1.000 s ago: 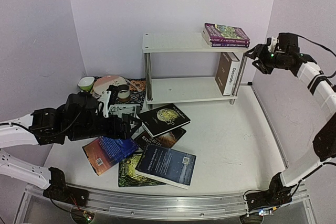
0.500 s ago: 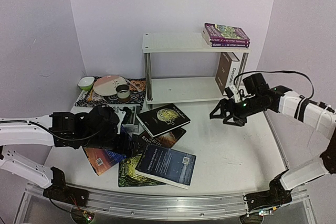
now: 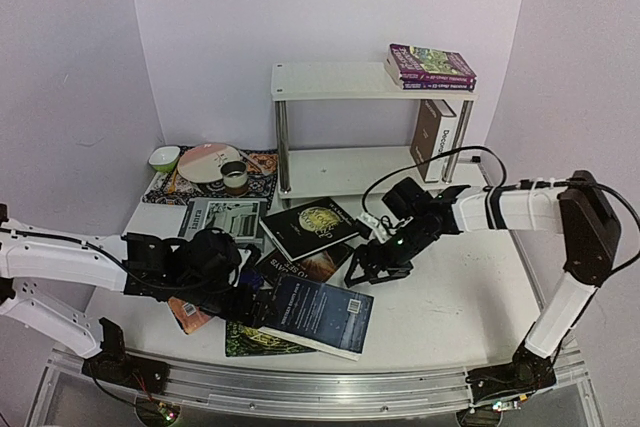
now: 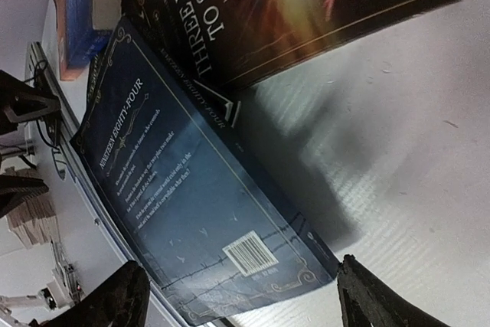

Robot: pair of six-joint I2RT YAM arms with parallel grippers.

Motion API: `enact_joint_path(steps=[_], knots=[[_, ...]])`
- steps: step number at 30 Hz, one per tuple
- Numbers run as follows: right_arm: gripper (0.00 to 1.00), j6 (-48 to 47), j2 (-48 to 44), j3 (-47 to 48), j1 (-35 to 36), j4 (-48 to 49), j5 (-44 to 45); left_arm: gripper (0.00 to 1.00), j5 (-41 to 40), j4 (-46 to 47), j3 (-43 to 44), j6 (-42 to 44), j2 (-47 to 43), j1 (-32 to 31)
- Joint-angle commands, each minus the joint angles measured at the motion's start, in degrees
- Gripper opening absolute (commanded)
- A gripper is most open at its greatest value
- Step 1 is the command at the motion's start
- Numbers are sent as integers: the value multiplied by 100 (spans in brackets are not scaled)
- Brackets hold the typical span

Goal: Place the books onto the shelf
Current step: Pick up the book from the book pile.

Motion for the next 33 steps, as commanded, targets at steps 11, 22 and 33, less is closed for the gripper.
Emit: enact_joint_path(steps=[11,22,33], knots=[[82,-320,1317,985,385,-45,-292,79,557,365,-92,-22,584,0],[75,-586,2049,1493,597,-36,-1245,49,548,313,164,80,1251,0],[10,-601,978,959,604,-129,-964,23,4,170,10,8,753,-14]])
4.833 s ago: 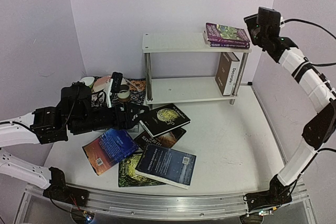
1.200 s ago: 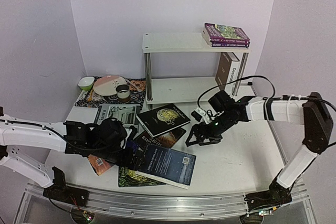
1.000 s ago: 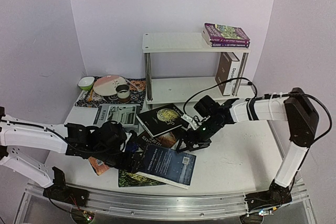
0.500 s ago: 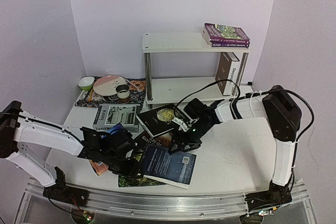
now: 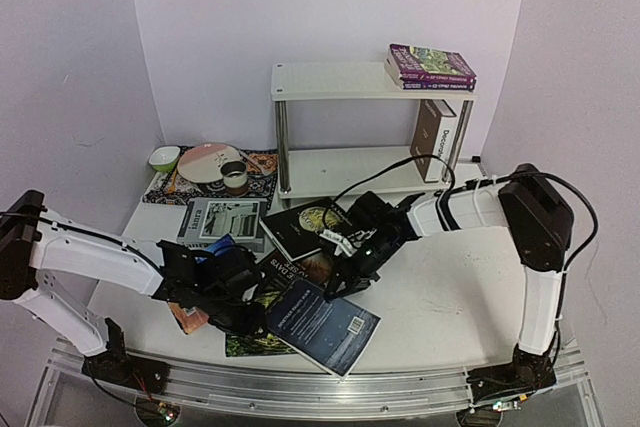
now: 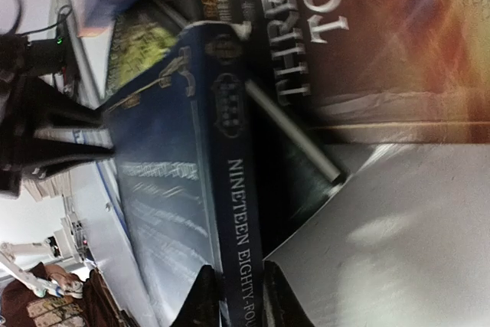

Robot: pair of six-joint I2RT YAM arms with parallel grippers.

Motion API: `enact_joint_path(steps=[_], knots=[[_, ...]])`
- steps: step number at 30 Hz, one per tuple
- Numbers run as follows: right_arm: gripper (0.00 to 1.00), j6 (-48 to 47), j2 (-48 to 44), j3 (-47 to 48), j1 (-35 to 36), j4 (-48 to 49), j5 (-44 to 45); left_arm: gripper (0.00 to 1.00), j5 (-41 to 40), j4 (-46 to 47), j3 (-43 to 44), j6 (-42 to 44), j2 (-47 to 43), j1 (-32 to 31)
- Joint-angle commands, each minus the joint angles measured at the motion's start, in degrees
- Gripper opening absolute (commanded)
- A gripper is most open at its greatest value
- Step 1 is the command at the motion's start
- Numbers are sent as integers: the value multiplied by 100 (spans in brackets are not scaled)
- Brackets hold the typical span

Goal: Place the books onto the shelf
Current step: Pick up the book from the book pile.

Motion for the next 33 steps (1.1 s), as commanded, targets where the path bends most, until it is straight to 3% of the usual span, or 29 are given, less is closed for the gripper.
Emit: enact_joint_path(steps=[1,3,7,12,17,21,25,33], knots=[[6,0,-976,-192,80,-322,106,23,-588,42,-101,22,-648,1],[1,38,-1254,-244,77,-373,235,26,-852,-42,-205,90,-1086,1],[0,47,-1824,-231,82,-764,828,33,-1282,-85,-403,103,-1869,6],[0,16,-2324,467,89,-2210,3087,41,-1417,-70,-325,173,-2332,4],[0,-305,-3029,578,254,-2594,5256,41,-1451,-50,-160,302,-2325,9],[0,-468,-3310,452,391,-2660,6492,42,-1601,15,-126,265,-2226,3],[1,-356,-3203,568,497,-2757,6873,43,-1573,22,-96,185,-2134,10],[8,-224,-2122,1480,826,-3650,6503,43,-1454,119,15,136,-1865,9]])
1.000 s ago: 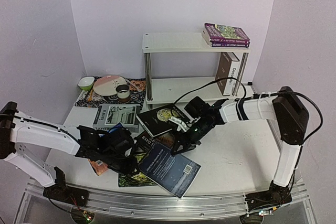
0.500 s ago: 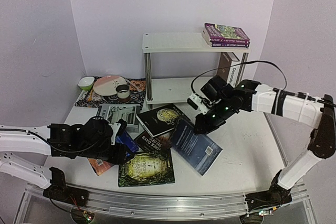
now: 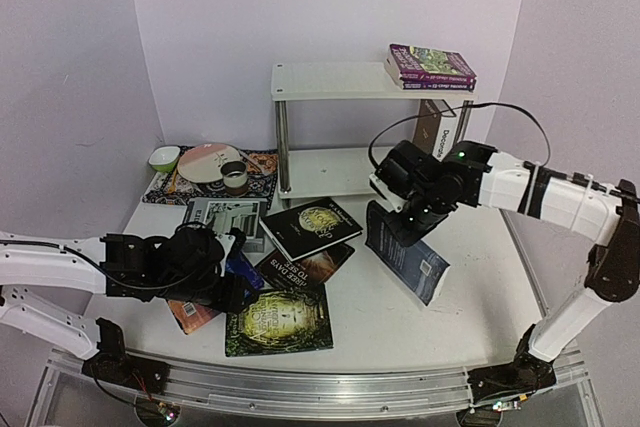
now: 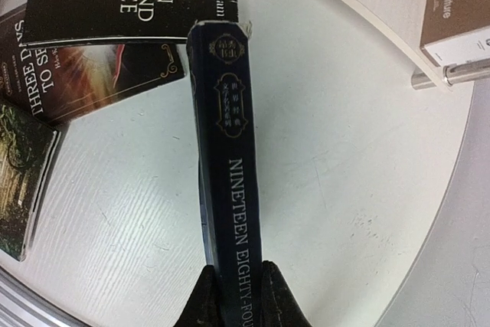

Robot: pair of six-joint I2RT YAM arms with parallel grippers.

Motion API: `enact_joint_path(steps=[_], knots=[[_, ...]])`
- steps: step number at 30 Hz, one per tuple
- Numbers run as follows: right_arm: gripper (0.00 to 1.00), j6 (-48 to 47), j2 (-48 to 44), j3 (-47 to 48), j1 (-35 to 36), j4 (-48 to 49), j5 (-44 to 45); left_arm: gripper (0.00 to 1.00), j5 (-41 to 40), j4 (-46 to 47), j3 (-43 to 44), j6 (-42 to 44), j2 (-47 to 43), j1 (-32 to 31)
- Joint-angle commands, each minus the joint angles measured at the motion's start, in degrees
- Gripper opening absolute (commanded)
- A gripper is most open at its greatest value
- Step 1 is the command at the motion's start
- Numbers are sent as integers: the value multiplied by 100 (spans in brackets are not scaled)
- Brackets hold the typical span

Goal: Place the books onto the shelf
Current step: Pick up the book from the book pile, then adjust the book at the center of the board, then pass from the right arm to the left

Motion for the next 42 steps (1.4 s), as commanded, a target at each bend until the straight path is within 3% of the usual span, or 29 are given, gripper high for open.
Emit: enact_joint_path(steps=[1,5,14,22,30,37,42], knots=[[8,98,501,655,274,-565,207,43,-9,185,298,-1,84,10],[14,267,729,664,327,-589,2,43,7,280,186,-107,60,4],[54,493,857,463,330,-568,-266,44,101,276,151,-107,79,11],[69,414,532,149,329,-550,-635,45,12,181,19,-139,-100,10],[46,459,576,141,330,-601,-1188,45,102,117,271,-36,203,8],[0,437,409,198,331,-760,-1219,46,155,92,404,35,311,4],[0,360,-137,268,327,-788,-670,46,97,71,536,168,297,3]])
